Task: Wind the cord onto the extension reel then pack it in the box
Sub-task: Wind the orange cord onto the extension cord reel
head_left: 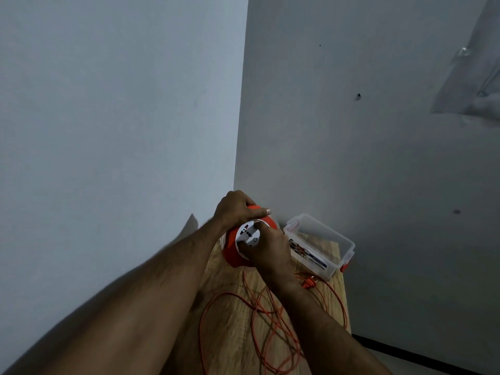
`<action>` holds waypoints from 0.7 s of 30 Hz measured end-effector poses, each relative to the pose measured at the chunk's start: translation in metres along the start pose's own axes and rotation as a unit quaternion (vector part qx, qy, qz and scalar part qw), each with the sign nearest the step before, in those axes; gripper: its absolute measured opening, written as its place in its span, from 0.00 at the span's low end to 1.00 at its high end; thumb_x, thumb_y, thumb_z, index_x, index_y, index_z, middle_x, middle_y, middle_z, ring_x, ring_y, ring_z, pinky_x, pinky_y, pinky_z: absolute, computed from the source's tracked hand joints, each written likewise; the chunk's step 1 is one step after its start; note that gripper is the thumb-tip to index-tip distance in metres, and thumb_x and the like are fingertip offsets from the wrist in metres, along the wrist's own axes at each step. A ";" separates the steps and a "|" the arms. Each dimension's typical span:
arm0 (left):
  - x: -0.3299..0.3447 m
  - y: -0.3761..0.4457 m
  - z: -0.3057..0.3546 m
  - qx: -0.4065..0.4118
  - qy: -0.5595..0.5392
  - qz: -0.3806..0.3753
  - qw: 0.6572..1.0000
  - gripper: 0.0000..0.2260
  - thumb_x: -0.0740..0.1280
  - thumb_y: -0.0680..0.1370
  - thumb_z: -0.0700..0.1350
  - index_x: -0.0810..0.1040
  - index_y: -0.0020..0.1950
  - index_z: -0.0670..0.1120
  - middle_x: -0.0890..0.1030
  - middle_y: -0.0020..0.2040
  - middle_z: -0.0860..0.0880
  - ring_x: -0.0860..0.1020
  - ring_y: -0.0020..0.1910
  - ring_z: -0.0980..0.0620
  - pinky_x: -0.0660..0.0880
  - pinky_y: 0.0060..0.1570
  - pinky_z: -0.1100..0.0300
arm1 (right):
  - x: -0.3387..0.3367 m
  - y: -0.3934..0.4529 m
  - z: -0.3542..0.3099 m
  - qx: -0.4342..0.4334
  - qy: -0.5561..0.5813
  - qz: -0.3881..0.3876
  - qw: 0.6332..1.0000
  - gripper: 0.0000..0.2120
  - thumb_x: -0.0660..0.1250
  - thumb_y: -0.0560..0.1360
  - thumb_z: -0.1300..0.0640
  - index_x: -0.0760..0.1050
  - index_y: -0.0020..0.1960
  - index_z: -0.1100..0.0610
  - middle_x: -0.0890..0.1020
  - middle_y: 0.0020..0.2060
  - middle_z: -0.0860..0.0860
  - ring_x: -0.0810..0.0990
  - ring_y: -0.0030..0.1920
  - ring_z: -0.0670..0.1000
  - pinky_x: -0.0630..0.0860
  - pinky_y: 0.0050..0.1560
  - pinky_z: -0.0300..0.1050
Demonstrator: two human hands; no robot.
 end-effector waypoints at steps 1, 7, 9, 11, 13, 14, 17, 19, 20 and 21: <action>-0.001 0.000 0.000 0.001 0.004 -0.002 1.000 0.21 0.71 0.68 0.70 0.84 0.36 0.53 0.82 0.31 0.59 0.81 0.30 0.57 0.75 0.33 0.65 | 0.001 0.000 0.004 0.022 0.032 0.006 0.999 0.24 0.78 0.70 0.47 0.80 0.62 0.54 0.85 0.54 0.48 0.84 0.51 0.46 0.81 0.52 0.38; -0.003 -0.001 -0.001 -0.008 0.017 0.027 0.999 0.23 0.71 0.68 0.71 0.86 0.41 0.52 0.86 0.39 0.55 0.81 0.31 0.58 0.75 0.34 0.67 | 0.023 -0.017 0.058 0.337 0.282 0.093 0.893 0.30 0.82 0.62 0.42 0.79 0.57 0.57 0.85 0.52 0.52 0.84 0.48 0.50 0.84 0.42 0.41; -0.002 -0.002 0.004 0.004 0.041 0.041 0.998 0.25 0.70 0.68 0.71 0.87 0.45 0.49 0.86 0.41 0.53 0.80 0.32 0.59 0.74 0.34 0.67 | 0.058 -0.040 0.071 0.528 0.435 0.090 0.724 0.38 0.82 0.63 0.45 0.72 0.66 0.60 0.80 0.60 0.57 0.83 0.57 0.59 0.83 0.53 0.58; 0.001 -0.003 0.008 0.019 0.060 0.045 0.997 0.26 0.71 0.68 0.71 0.87 0.45 0.49 0.86 0.40 0.53 0.79 0.32 0.58 0.72 0.34 0.66 | 0.085 -0.051 0.060 0.604 0.570 0.098 0.548 0.46 0.80 0.68 0.50 0.59 0.77 0.59 0.70 0.71 0.61 0.76 0.66 0.64 0.78 0.62 0.63; 0.000 -0.005 0.006 0.020 0.061 0.047 0.997 0.25 0.70 0.68 0.71 0.87 0.44 0.49 0.86 0.39 0.54 0.79 0.32 0.58 0.71 0.33 0.67 | 0.092 -0.046 0.054 0.606 0.626 0.090 0.482 0.44 0.77 0.73 0.53 0.55 0.79 0.59 0.68 0.72 0.62 0.77 0.63 0.64 0.77 0.63 0.61; -0.003 -0.005 0.002 0.013 0.054 0.048 0.997 0.25 0.70 0.69 0.71 0.87 0.43 0.49 0.85 0.38 0.54 0.79 0.31 0.58 0.71 0.32 0.67 | 0.091 -0.043 0.051 0.593 0.636 0.066 0.489 0.40 0.75 0.75 0.55 0.56 0.78 0.60 0.70 0.72 0.63 0.79 0.60 0.63 0.77 0.63 0.61; -0.009 -0.006 -0.014 -0.012 0.016 0.049 0.999 0.24 0.70 0.70 0.70 0.87 0.41 0.49 0.85 0.36 0.55 0.82 0.30 0.57 0.75 0.33 0.66 | 0.071 -0.038 0.056 0.502 0.581 0.024 0.640 0.18 0.71 0.77 0.61 0.73 0.65 0.60 0.81 0.60 0.61 0.85 0.49 0.59 0.83 0.51 0.57; -0.012 -0.006 -0.017 -0.019 0.009 0.047 0.999 0.24 0.70 0.70 0.70 0.87 0.40 0.49 0.85 0.34 0.55 0.82 0.30 0.58 0.77 0.33 0.65 | 0.025 -0.034 0.067 0.389 0.394 0.114 0.825 0.10 0.73 0.75 0.57 0.75 0.53 0.53 0.83 0.48 0.54 0.87 0.42 0.56 0.84 0.38 0.49; -0.012 -0.006 -0.018 -0.021 0.008 0.043 0.999 0.24 0.71 0.69 0.70 0.87 0.39 0.50 0.84 0.33 0.56 0.81 0.29 0.58 0.77 0.33 0.65 | 0.000 -0.027 0.052 0.279 0.256 0.128 0.917 0.10 0.72 0.74 0.53 0.74 0.51 0.49 0.83 0.46 0.50 0.86 0.42 0.53 0.83 0.37 0.45; -0.012 -0.006 -0.018 -0.021 0.007 0.038 0.999 0.24 0.71 0.68 0.71 0.87 0.38 0.50 0.84 0.32 0.56 0.81 0.29 0.58 0.76 0.32 0.65 | -0.012 -0.020 0.030 0.165 0.125 0.116 0.971 0.11 0.71 0.74 0.49 0.73 0.53 0.47 0.82 0.46 0.48 0.85 0.44 0.50 0.81 0.40 0.42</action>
Point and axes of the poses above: each hand's wrist, its own y-axis towards the middle knuckle, its own x-axis out of the palm, z = x × y, the point moved 10 cm from there along y, towards the middle knuckle
